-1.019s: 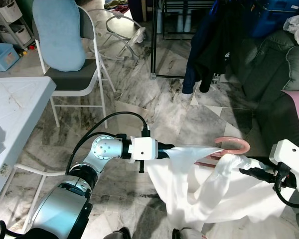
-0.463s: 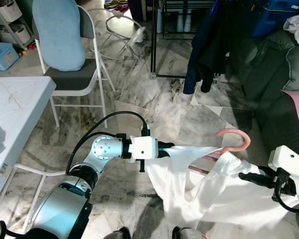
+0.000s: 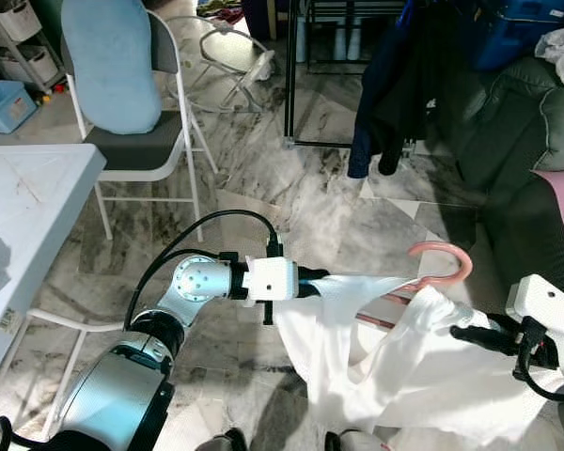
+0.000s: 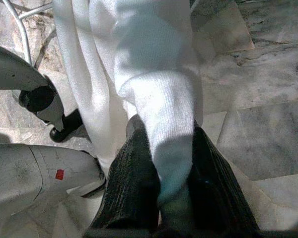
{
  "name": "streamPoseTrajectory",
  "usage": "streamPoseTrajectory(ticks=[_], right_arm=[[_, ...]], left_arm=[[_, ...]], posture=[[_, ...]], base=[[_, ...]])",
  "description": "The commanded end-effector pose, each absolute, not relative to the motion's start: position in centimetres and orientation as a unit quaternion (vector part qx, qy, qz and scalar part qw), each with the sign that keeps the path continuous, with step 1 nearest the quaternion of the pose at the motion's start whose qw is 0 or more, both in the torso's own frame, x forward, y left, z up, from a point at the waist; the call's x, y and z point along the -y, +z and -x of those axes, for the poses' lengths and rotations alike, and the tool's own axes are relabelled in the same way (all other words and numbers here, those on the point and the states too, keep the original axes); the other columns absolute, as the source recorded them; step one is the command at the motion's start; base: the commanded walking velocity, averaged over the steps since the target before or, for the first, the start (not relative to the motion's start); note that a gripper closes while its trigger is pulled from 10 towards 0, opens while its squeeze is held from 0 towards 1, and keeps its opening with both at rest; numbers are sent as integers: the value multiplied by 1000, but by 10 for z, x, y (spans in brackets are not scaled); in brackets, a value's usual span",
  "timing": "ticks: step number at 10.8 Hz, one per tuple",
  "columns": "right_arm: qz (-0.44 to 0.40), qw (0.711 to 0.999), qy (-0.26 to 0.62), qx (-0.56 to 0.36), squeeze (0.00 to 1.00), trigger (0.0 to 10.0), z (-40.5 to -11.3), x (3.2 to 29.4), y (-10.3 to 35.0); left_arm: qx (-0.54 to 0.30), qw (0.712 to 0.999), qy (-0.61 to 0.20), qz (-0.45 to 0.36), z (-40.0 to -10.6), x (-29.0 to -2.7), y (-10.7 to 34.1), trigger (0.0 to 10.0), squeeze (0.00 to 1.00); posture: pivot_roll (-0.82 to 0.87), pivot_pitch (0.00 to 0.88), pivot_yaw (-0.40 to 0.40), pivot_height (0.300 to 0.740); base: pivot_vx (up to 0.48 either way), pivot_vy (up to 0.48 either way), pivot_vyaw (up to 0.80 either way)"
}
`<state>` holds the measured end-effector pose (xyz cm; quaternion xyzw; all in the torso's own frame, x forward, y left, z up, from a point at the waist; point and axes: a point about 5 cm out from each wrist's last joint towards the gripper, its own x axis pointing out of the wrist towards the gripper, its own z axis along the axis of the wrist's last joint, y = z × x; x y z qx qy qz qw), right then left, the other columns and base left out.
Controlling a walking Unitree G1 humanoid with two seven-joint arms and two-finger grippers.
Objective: Hang hanger
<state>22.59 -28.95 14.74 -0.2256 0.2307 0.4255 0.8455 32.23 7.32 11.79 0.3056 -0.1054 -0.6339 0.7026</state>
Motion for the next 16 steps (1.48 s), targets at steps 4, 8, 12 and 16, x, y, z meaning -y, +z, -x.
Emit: streamPoseTrajectory(ticks=[4, 8, 12, 16], right_arm=[[218, 844, 437, -221, 0, 0, -225, 285, 150], [182, 915, 335, -132, 0, 0, -249, 246, 117], [197, 920, 316, -119, 0, 0, -261, 237, 111], [208, 931, 271, -129, 0, 0, -267, 238, 105]], left_arm=[[114, 714, -623, -297, -323, -74, 119, 0, 0], [61, 796, -533, -279, -331, -87, 103, 10000, 1000], [50, 782, -542, -302, -327, -89, 96, 10000, 1000], [27, 820, -493, -291, -335, -101, 95, 10000, 1000]], posture=[[-390, 165, 73, 740], [-381, 182, 103, 740], [-368, 151, 74, 740], [-361, 139, 64, 740]], base=[[0, 0, 0], [0, 0, 0], [0, 0, 0], [0, 0, 0]])
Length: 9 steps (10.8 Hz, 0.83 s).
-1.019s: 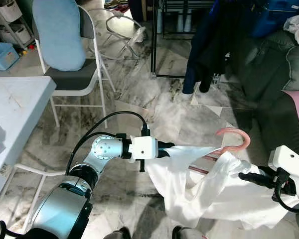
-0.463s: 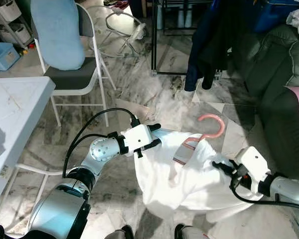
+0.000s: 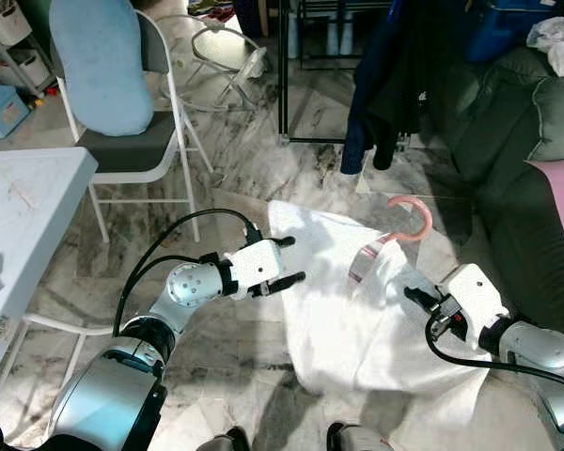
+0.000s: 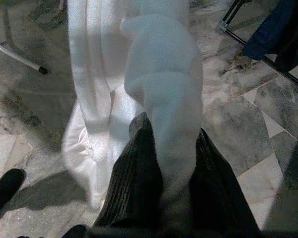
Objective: Hang hanger
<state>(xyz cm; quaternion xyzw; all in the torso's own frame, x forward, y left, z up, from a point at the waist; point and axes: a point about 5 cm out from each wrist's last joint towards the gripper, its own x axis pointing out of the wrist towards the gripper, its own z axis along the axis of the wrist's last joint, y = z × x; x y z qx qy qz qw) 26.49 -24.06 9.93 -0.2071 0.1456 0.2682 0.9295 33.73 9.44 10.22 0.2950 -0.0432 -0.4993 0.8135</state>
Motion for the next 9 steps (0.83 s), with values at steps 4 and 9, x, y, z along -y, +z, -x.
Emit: streamPoseTrajectory(ticks=[4, 9], right_arm=[[208, 931, 271, -129, 0, 0, -267, 238, 105], [208, 931, 271, -129, 0, 0, -267, 238, 105]], left_arm=[[27, 820, -493, -291, -335, -101, 95, 10000, 1000], [27, 820, -493, -291, -335, -101, 95, 10000, 1000]], posture=[[-361, 139, 64, 740], [-361, 139, 64, 740]], base=[[0, 0, 0], [0, 0, 0]])
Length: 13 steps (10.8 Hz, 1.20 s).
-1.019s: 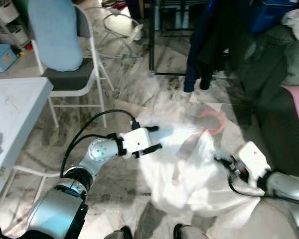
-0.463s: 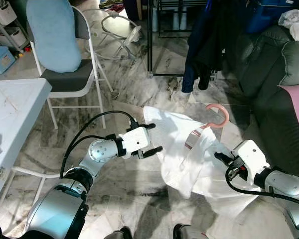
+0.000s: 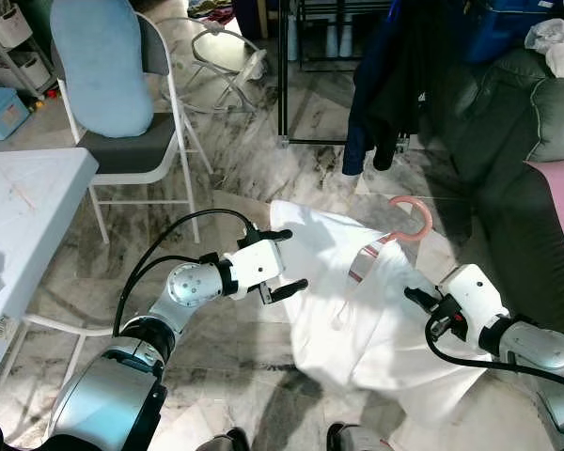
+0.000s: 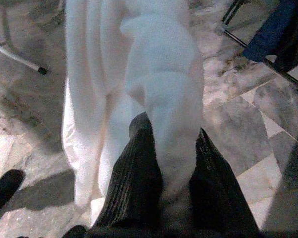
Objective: Hang hanger
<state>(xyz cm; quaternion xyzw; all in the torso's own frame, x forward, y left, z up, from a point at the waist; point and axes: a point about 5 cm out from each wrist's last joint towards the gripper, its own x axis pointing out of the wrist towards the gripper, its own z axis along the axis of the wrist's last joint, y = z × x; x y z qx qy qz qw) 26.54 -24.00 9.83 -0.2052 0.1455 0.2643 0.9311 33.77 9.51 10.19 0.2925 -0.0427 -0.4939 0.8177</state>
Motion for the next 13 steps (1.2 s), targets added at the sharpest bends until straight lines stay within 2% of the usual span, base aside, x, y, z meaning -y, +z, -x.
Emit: streamPoseTrajectory(ticks=[1, 2, 5, 7, 8, 10, 12, 13], right_arm=[[141, 968, 158, -135, 0, 0, -283, 234, 83], [45, 983, 22, -177, 0, 0, -298, 213, 49], [31, 982, 4, -184, 0, 0, -306, 210, 51], [35, 982, -6, -183, 0, 0, -311, 201, 46], [8, 981, -12, -191, 0, 0, -308, 195, 37], [15, 978, -9, -206, 0, 0, -302, 187, 23], [21, 967, -2, -254, 0, 0, -286, 183, -3], [14, 962, 1, -272, 0, 9843, -282, 178, -11]], left_arm=[[-11, 923, -336, -187, -336, -121, 75, 10000, 1000], [-111, 986, -111, -54, -319, -150, 34, 10000, 0], [-85, 990, -103, -37, -330, -144, 48, 10000, 0], [-67, 995, -73, -29, -340, -145, 61, 10000, 0], [-83, 995, -47, -35, -339, -150, 57, 10000, 0], [-136, 989, -24, -60, -325, -158, 35, 10000, 0], [-245, 964, 15, -99, -290, -179, -7, 10000, 0], [-285, 953, 33, -99, -276, -189, -20, 10000, 0]], posture=[[-241, 0, 20, 740], [-250, 0, 17, 740], [-259, 0, 15, 740], [-249, 0, 57, 740], [-238, 0, 67, 740], [-249, 0, 76, 740], [-237, 0, 58, 740], [-224, 0, 39, 740]], base=[[0, 0, 0], [0, 0, 0], [0, 0, 0], [0, 0, 0], [0, 0, 0], [0, 0, 0], [0, 0, 0], [0, 0, 0]])
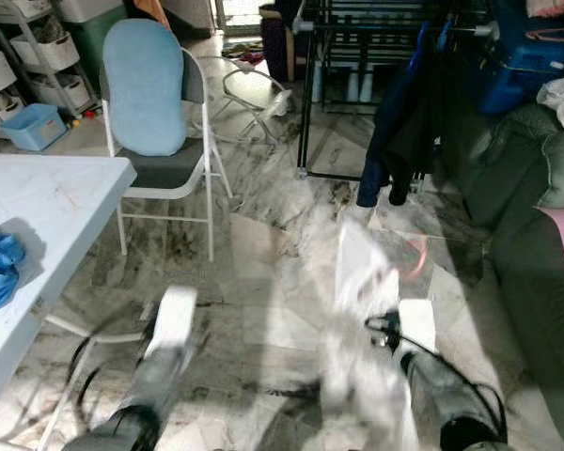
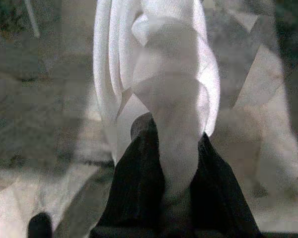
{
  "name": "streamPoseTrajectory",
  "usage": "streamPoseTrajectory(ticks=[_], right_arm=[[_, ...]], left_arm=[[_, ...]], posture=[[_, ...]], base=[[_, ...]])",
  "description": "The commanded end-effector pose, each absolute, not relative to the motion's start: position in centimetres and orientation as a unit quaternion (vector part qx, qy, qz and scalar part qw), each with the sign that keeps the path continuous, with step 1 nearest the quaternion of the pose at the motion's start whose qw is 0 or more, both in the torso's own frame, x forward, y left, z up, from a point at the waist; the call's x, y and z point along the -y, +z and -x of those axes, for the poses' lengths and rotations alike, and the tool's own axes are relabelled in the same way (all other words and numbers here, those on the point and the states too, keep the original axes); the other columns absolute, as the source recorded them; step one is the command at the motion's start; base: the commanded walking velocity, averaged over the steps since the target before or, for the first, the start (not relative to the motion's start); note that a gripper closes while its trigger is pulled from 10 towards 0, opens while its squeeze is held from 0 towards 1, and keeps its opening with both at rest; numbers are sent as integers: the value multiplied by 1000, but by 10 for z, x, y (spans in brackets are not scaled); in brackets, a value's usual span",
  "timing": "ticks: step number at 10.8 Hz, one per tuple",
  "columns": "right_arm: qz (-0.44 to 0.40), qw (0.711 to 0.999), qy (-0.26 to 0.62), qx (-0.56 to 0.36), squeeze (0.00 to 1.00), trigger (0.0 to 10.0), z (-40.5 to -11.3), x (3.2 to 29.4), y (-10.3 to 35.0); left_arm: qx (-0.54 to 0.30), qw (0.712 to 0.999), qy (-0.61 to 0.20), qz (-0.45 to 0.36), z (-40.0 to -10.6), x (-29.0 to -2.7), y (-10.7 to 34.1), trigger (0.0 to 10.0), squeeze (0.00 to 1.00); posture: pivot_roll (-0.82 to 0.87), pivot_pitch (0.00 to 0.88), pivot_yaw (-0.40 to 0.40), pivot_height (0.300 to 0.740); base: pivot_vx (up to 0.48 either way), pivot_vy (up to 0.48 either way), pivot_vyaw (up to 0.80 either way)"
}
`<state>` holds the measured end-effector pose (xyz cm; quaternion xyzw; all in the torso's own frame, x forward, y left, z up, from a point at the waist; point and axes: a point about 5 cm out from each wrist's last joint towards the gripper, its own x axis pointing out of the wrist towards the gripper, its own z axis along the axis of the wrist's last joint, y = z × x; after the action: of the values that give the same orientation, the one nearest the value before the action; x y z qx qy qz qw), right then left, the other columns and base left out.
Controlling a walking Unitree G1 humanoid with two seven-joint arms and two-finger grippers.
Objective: Hang hanger
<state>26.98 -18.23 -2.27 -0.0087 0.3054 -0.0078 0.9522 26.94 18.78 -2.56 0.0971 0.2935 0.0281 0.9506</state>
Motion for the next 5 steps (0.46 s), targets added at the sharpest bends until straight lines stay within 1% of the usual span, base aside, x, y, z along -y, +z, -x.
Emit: streamPoseTrajectory(ticks=[1, 3, 5], right_arm=[[9, 958, 6, -286, 0, 10000, -279, 170, -17], [44, 955, 10, -293, 0, 10000, -277, 165, -20], [40, 954, -24, -297, 0, 10000, -275, 169, -23]], left_arm=[[-301, 947, 28, -106, -268, -190, -27, 10000, 0], [-323, 940, 35, -103, -257, -190, -36, 10000, 0], [-339, 935, 35, -99, -250, -188, -42, 10000, 0]], posture=[[-198, 0, 12, 740], [-159, 0, -21, 740], [-132, 0, -43, 740]], base=[[0, 0, 0], [0, 0, 0], [0, 0, 0]])
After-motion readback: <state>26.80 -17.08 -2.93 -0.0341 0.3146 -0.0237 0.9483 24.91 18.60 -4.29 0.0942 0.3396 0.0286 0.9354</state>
